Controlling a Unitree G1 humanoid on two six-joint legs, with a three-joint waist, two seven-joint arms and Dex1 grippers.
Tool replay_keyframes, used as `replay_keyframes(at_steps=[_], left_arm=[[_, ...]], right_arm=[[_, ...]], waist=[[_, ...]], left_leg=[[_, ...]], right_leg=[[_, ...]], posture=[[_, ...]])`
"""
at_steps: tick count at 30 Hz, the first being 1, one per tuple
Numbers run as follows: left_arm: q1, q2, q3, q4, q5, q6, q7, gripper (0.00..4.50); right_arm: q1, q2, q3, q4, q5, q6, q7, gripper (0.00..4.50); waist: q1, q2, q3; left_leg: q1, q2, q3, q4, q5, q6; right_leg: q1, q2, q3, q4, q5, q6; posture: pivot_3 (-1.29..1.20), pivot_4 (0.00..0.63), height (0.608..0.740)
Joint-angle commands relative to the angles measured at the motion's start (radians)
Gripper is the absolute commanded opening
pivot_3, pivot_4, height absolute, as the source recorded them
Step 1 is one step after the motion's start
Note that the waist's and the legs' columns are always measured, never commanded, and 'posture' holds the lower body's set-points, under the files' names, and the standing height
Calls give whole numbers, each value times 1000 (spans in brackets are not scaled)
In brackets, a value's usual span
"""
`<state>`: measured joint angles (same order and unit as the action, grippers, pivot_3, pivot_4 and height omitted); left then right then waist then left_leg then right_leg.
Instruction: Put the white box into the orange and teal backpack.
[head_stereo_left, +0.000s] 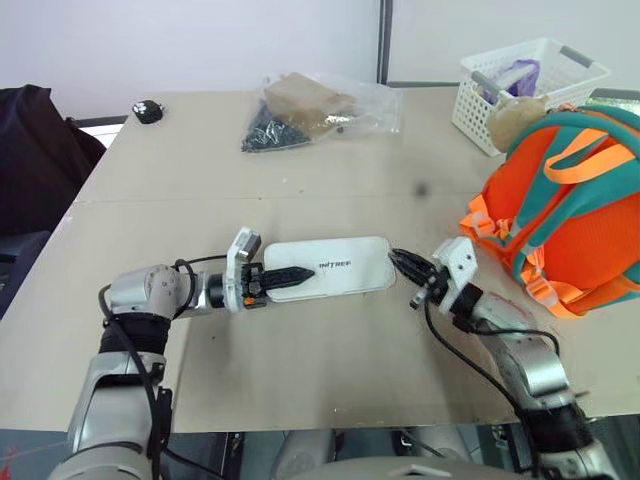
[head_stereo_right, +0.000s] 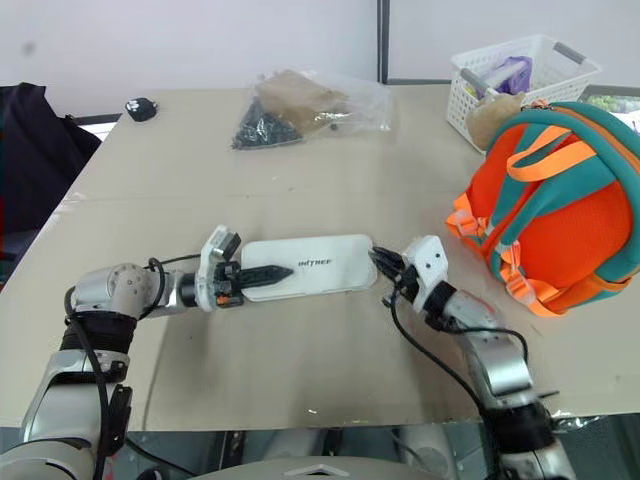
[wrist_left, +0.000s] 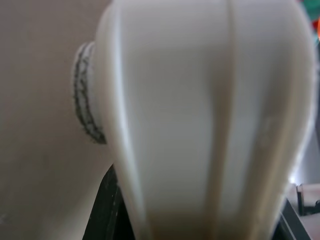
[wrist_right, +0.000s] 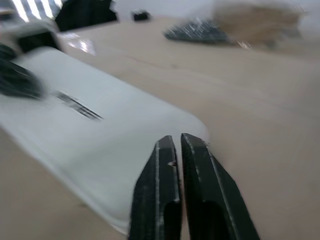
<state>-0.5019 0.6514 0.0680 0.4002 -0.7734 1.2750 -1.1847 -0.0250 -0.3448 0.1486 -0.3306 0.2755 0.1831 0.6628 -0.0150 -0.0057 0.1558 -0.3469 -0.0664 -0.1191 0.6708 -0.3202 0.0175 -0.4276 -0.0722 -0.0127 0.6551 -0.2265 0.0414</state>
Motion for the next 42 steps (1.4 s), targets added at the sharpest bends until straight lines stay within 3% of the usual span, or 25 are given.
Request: replay_keyframes(at_steps=[1,6,7,10,15,18,22,27,31,37,38,40,42], left_arm=[[35,13,48,-7,25,-112,2,1045],[118,2,128,-95,6,-256,4,1045],[127,-13,148,-129,-8,-264,26,1045],[132,-68,204,-190,-58,-239,105,1045],[170,-96,199,-267,-52,-268,121,1045],[165,-106,213,-267,-69,-258,119,1045],[150,-96,203,-226,-47,-287,114,1045],[156,-92,194,-205,-39,-311,104,1045],[169,-93,209,-209,-41,-321,112,1045],[218,-95,236,-251,-53,-335,133,1045],[225,-98,245,-260,-60,-336,139,1045],[231,-106,263,-279,-69,-354,145,1045],[235,-116,296,-324,-111,-381,115,1045]], right_arm=[[109,-11,-64,-96,21,-91,-1,1740],[279,85,-278,-157,-59,-369,-198,4281],[307,109,-329,-167,-75,-408,-247,4453],[359,190,-413,-189,-79,-415,-363,4453],[277,236,-428,-202,39,-292,-445,4453],[182,210,-439,-200,123,-212,-460,4453],[-103,141,-470,-137,316,-58,-483,4453],[-312,110,-484,-14,402,48,-502,4453],[-376,126,-504,21,459,38,-488,3243],[-426,104,-497,53,451,55,-489,237],[-442,103,-491,58,455,61,-488,25],[-478,96,-470,65,499,109,-463,25],[-514,88,-442,39,636,222,-406,25]], waist=[[1,-3,-1],[-3,-3,-1],[0,-4,-1],[11,-4,-1],[-2,-4,-1],[-4,-3,-1],[-5,-3,0],[2,-4,0],[0,-4,0],[-3,-4,0],[-4,-3,0],[-7,-3,0],[-9,-3,1]], left_leg=[[0,0,0,0,0,0],[2,1,3,0,0,-1],[2,1,3,0,0,-1],[1,2,2,0,1,-2],[2,2,4,0,1,-1],[2,2,5,0,1,-2],[2,2,7,0,1,-1],[2,3,5,-1,1,-1],[-2,2,5,-2,1,-1],[-2,2,5,-2,1,-1],[-1,2,5,-2,1,-1],[0,2,6,-1,1,-1],[0,2,7,-1,1,-1]], right_leg=[[0,0,0,0,0,0],[0,0,3,1,0,0],[0,0,3,1,0,0],[0,0,2,1,0,0],[0,0,4,2,1,-1],[-1,1,5,3,1,-2],[-2,1,6,2,2,-3],[-2,2,3,2,2,-3],[-5,0,4,-1,2,-3],[-5,1,4,0,2,-3],[-5,1,5,1,2,-3],[-5,1,6,2,2,-3],[-5,1,6,3,3,-4]], posture=[[0,150,740],[0,150,740],[0,150,740],[0,150,740],[0,150,740],[0,150,740],[0,150,740],[0,150,740],[0,150,740],[0,150,740],[0,150,740],[0,150,740],[0,150,740]])
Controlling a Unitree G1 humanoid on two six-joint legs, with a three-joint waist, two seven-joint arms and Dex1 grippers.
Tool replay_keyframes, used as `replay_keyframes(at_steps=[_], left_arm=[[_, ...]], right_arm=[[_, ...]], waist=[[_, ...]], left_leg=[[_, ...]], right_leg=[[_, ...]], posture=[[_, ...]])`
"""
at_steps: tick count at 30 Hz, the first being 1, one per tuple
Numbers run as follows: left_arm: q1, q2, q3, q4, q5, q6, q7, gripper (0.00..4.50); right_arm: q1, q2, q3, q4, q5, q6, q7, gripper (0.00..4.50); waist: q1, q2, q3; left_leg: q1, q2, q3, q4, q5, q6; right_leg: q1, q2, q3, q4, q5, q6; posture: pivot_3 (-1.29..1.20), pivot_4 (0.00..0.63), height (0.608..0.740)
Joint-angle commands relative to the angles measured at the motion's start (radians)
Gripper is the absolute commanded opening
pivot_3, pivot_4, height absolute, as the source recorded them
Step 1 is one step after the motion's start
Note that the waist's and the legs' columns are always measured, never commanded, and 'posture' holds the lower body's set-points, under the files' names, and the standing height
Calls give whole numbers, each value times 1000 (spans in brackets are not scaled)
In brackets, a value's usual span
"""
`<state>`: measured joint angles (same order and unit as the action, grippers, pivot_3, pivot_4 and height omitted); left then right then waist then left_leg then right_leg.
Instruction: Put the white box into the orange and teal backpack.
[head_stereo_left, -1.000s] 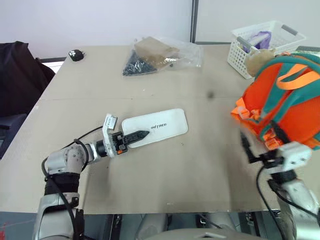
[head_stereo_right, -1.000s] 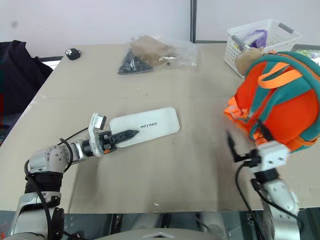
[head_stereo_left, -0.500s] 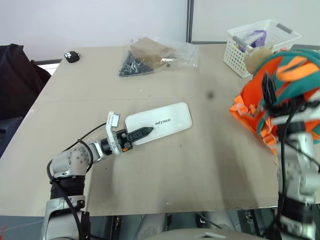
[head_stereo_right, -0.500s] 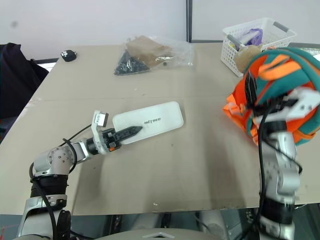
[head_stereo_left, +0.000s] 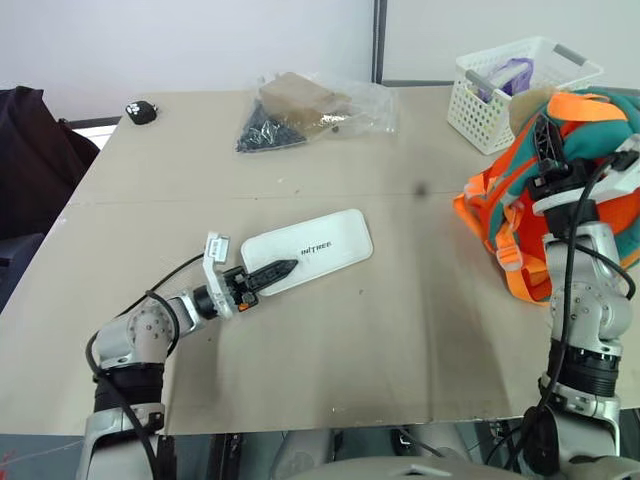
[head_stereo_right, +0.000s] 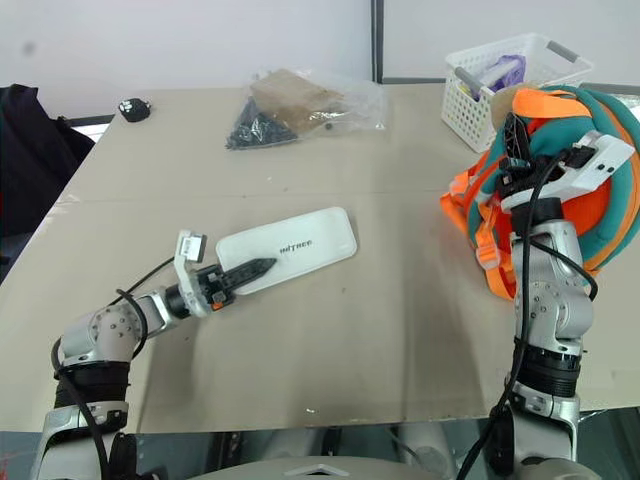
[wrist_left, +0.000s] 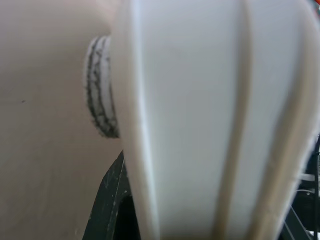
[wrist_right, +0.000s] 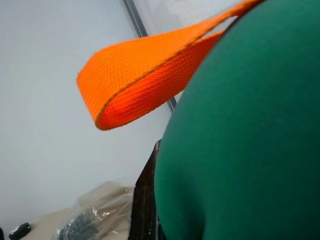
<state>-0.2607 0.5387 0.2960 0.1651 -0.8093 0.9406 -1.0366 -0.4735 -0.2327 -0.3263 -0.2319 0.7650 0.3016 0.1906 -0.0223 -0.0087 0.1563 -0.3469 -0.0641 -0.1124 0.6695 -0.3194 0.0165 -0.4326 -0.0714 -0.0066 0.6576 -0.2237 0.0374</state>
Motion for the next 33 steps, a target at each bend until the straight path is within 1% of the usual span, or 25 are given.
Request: replay_keyframes(at_steps=[1,3,5,7,8,11,14,16,22,25,27,29,32,33], left_arm=[[-7,4,86,-110,-112,-32,-57,1045],[-14,32,114,-134,-166,-4,-90,1045],[-41,62,143,-121,-203,20,-89,1045],[-64,91,149,-87,-184,2,-80,1045],[-69,98,141,-78,-161,-21,-74,1045],[-87,100,127,-76,-130,-61,-58,1045],[-94,92,103,-142,-132,-86,-66,1045],[-101,81,83,-182,-112,-134,-61,1045],[-182,33,46,-169,-19,-292,-1,1045],[-183,60,10,-201,-26,-303,-91,1045],[-200,66,25,-217,-63,-302,-114,1045],[-236,50,63,-198,-94,-309,-90,1045],[-313,6,153,-99,-134,-344,12,1045],[-346,-8,187,-50,-126,-385,59,1045]], right_arm=[[-77,-42,49,-86,237,177,110,25],[-88,-89,62,-139,411,296,187,25],[-96,-145,50,-162,572,389,246,25],[-99,-188,31,-140,658,440,268,25],[-99,-204,26,-124,666,450,275,25],[-86,-244,42,-95,585,442,308,25],[-92,-229,53,-81,558,424,291,25],[-96,-216,57,-85,556,422,285,25],[-71,-196,55,-99,557,425,288,25],[-51,-185,61,-112,544,417,290,25],[-37,-179,62,-120,538,409,287,25],[-26,-173,61,-127,536,405,283,25],[-11,-167,60,-139,533,401,281,25],[-6,-166,60,-143,533,399,279,25]], waist=[[-3,0,0],[-6,0,0],[-9,0,1],[-12,0,1],[-13,0,1],[-10,0,0],[3,-1,0],[11,-1,0],[13,-1,1],[9,-1,1],[7,-1,1],[7,-1,0],[11,-1,0],[11,-1,0]], left_leg=[[0,1,0,0,0,0],[0,2,0,0,0,0],[-2,2,0,-1,0,0],[-2,2,-1,-1,0,0],[-2,2,-1,-1,0,0],[-3,1,-1,-1,-1,1],[-3,1,-1,0,-1,1],[-4,1,-1,0,-1,1],[-7,1,-5,1,-1,1],[-8,1,-5,0,-1,1],[-9,1,-5,0,-1,1],[-13,1,-5,1,-1,1],[-16,1,-7,2,0,1],[-16,1,-7,3,0,1]], right_leg=[[0,0,0,0,0,0],[0,0,-1,-1,0,0],[-1,0,-1,-2,0,0],[-1,0,-2,-4,0,0],[-1,0,-2,-4,0,0],[-1,0,-2,-5,0,0],[0,0,-3,-6,1,0],[0,0,-3,-7,1,1],[-1,-1,-6,-10,1,1],[-1,-1,-6,-11,2,1],[-2,0,-6,-12,2,1],[-6,0,-7,-13,2,1],[-7,-1,-8,-12,3,2],[-7,0,-8,-12,3,2]], posture=[[0,150,740],[0,150,740],[0,150,740],[0,150,740],[0,150,740],[0,150,740],[0,150,740],[0,150,740],[0,150,740],[0,150,740],[0,150,740],[0,150,740],[0,150,740],[0,150,740]])
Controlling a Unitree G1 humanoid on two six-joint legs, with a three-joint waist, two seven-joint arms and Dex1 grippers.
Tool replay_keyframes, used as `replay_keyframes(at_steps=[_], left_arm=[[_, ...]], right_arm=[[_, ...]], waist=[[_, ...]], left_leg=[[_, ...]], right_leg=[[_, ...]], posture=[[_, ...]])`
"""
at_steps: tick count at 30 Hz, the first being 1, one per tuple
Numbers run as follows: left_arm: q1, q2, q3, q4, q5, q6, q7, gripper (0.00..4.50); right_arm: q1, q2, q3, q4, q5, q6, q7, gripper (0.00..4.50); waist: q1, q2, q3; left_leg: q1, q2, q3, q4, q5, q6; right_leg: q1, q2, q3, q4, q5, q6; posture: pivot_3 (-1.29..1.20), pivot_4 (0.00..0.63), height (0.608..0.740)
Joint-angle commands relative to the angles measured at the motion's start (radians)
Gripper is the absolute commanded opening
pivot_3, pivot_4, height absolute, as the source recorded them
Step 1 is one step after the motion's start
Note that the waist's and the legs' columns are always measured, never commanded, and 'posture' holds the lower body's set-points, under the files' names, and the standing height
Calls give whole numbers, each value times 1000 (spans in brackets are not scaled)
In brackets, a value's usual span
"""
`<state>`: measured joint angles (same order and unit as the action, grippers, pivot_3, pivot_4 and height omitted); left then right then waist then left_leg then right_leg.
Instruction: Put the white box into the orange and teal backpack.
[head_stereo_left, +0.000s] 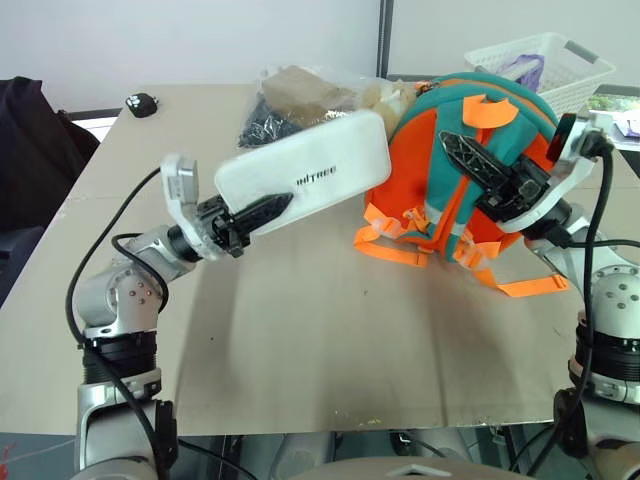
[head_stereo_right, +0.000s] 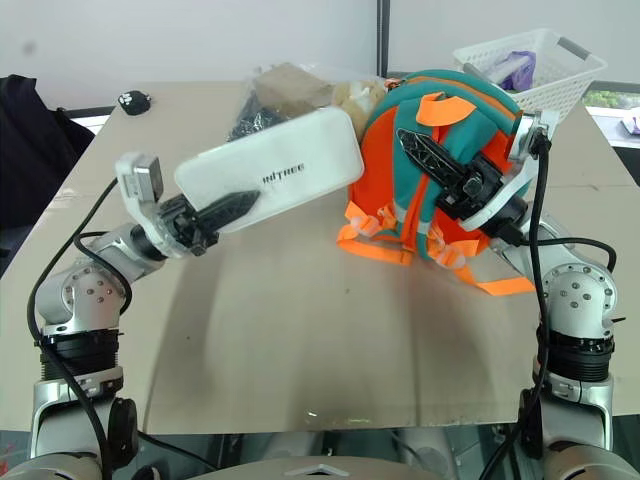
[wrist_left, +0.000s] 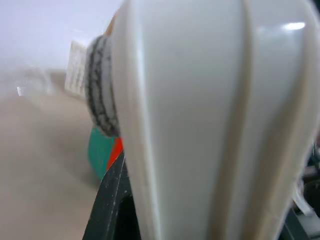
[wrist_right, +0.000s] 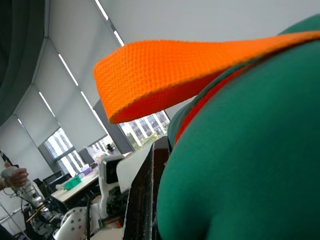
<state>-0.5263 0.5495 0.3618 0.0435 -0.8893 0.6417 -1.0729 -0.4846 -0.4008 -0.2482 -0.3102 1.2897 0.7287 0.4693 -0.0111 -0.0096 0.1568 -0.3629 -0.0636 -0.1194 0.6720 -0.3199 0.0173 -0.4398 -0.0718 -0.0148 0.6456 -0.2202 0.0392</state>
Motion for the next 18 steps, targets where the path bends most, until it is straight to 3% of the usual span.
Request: replay_keyframes(at_steps=[1,4,11,18], left_arm=[[-111,-30,147,122,-29,-125,144,1045],[-156,-36,136,239,77,-223,228,1045],[-238,-83,-137,498,422,-496,169,1045],[-384,-142,-223,783,532,-673,44,1045]], right_arm=[[9,2,-20,-67,6,-28,0,25],[16,1,-24,-70,1,-31,0,25],[14,2,-23,-64,-4,-40,1,25],[18,6,-18,-73,-4,-41,-1,25]], waist=[[0,0,0],[-5,0,0],[10,0,0],[-6,-1,0]], left_leg=[[0,0,0,2,0,0],[1,0,1,3,0,0],[-2,-3,-1,7,0,0],[-7,-3,-2,12,0,0]], right_leg=[[0,0,0,0,1,0],[1,1,1,0,3,0],[1,1,-1,0,4,1],[0,1,-1,1,5,3]], posture=[[0,150,740],[0,150,740],[0,150,740],[0,150,740]])
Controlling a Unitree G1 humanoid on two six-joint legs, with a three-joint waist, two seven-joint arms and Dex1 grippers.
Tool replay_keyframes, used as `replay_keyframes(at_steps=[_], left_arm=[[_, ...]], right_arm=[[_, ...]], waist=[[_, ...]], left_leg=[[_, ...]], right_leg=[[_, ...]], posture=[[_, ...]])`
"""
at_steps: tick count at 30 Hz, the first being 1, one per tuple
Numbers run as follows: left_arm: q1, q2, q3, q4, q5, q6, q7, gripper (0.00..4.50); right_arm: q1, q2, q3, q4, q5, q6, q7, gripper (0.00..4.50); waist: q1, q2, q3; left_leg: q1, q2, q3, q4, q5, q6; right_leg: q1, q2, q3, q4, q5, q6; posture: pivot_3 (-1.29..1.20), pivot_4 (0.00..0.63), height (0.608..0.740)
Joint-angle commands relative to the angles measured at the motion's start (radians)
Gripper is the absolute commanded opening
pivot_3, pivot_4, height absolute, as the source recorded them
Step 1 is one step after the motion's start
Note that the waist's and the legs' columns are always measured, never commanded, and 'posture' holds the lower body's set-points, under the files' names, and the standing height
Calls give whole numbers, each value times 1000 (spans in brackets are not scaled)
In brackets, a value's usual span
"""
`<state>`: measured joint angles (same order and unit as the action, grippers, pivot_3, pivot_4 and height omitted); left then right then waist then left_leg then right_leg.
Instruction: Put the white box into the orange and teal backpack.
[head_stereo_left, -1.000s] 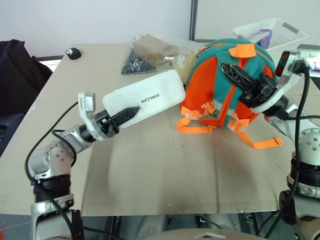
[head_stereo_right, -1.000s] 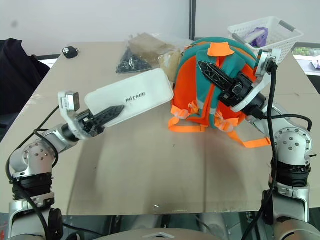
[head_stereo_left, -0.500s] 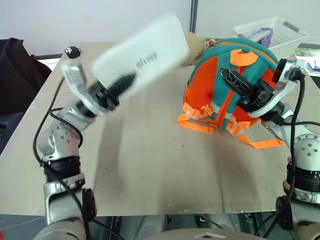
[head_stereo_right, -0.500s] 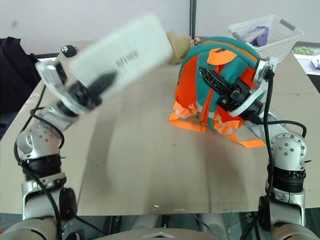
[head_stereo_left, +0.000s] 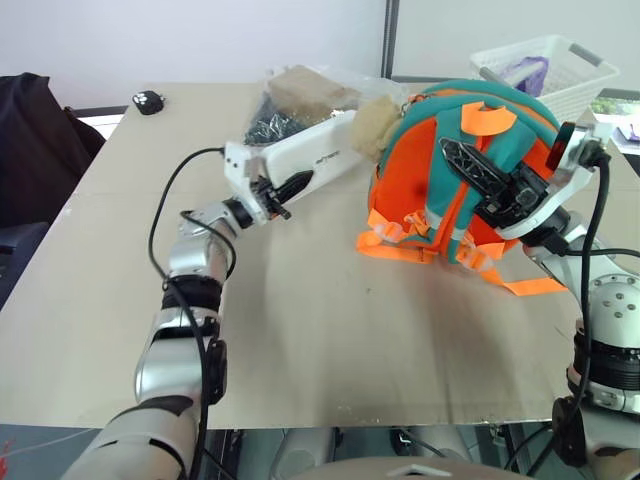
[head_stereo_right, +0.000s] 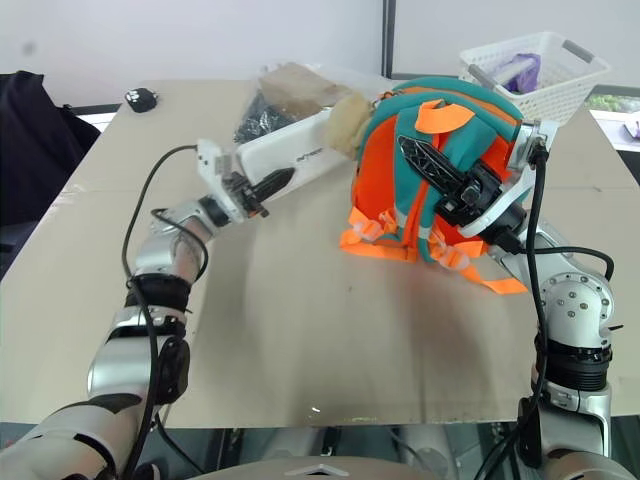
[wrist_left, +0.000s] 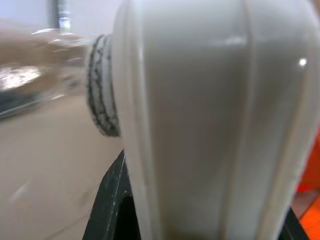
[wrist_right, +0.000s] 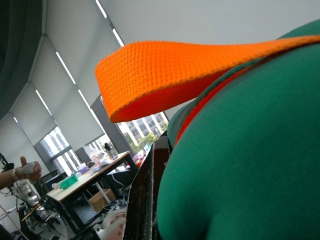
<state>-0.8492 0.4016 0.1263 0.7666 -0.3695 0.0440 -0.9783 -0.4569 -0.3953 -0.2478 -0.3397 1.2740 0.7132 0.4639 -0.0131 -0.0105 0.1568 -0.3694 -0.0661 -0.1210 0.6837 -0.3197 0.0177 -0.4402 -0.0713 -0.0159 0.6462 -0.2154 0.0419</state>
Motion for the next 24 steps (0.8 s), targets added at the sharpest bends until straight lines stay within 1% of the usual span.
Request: replay_keyframes(at_steps=[1,3,4,7,13,16,19,24], left_arm=[[-75,2,19,82,3,-75,-79,1045],[-92,0,45,98,-36,-56,-139,1045],[-99,1,70,88,-79,-11,-177,1045],[-102,31,149,9,-227,196,-299,1045],[-62,106,207,-107,-343,440,-375,1045],[8,144,153,-210,-342,536,-430,1045],[59,164,110,-289,-336,589,-459,1045],[65,151,72,-305,-291,526,-447,1045]], right_arm=[[-7,1,-18,-46,12,-25,5,25],[2,-1,-16,-52,12,-22,8,25],[9,-3,-15,-55,12,-20,11,25],[42,-16,-14,-72,14,-8,27,25],[83,-22,-5,-80,-12,-17,45,25],[84,-19,-2,-78,-24,-23,48,25],[74,-16,1,-72,-32,-26,49,25],[63,-11,5,-64,-40,-28,53,25]], waist=[[-7,0,0],[-10,0,0],[-10,0,0],[-13,0,0],[-17,0,0],[-22,0,0],[-21,0,0],[-16,0,0]], left_leg=[[1,0,1,0,0,0],[1,1,1,-1,0,0],[1,1,1,0,0,0],[0,1,1,0,0,0],[-1,0,0,1,0,0],[0,0,1,2,0,0],[1,0,0,2,0,0],[2,0,1,3,0,0]], right_leg=[[0,0,1,1,0,0],[0,0,2,2,0,0],[0,0,2,2,0,0],[-2,0,1,2,0,0],[-2,1,1,4,0,0],[-2,1,2,6,0,0],[-2,1,2,7,0,0],[-2,1,3,9,0,0]], posture=[[0,150,740],[0,150,740],[0,150,740],[0,150,740],[0,150,740],[0,150,740],[0,150,740],[0,150,740]])
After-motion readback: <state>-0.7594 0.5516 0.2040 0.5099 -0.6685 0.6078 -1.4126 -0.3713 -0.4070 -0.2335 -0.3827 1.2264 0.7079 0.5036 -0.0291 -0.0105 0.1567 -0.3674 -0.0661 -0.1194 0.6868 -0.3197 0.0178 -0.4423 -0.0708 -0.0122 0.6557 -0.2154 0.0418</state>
